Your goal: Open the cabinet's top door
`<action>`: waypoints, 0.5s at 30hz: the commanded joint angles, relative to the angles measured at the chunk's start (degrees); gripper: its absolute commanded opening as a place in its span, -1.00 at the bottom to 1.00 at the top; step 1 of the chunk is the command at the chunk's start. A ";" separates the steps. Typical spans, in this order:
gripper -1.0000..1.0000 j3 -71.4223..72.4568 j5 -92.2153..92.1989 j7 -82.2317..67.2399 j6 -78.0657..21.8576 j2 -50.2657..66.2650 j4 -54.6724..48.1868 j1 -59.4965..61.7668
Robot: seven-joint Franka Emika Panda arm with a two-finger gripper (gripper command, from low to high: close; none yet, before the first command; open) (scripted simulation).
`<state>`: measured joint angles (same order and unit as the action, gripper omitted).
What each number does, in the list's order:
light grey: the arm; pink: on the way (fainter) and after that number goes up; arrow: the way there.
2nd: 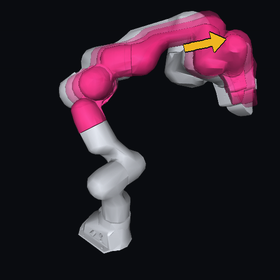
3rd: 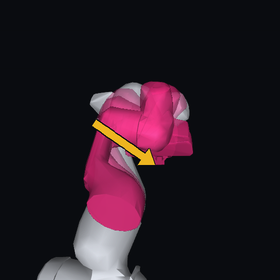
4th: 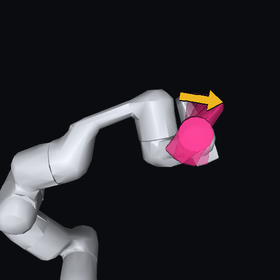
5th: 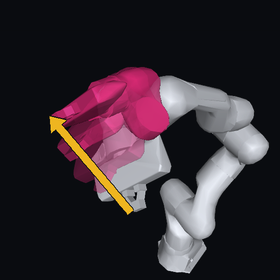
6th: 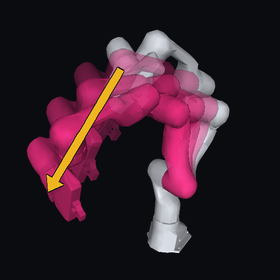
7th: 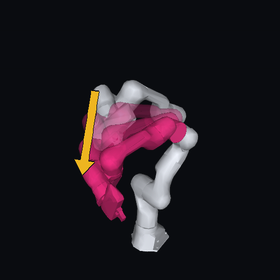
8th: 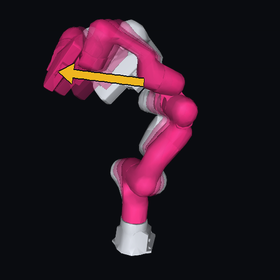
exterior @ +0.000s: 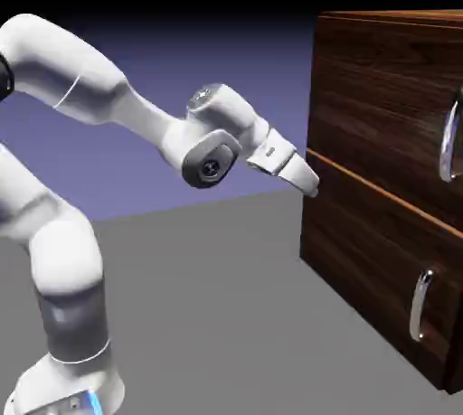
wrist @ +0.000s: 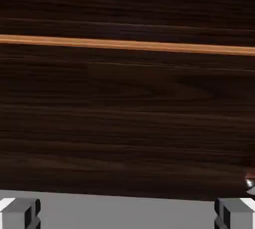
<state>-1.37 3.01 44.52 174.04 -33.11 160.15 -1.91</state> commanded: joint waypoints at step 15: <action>0.00 -17.00 37.38 25.63 0.40 -5.60 -10.56 -15.19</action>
<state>-18.37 40.38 70.14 174.44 -38.71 149.60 -17.10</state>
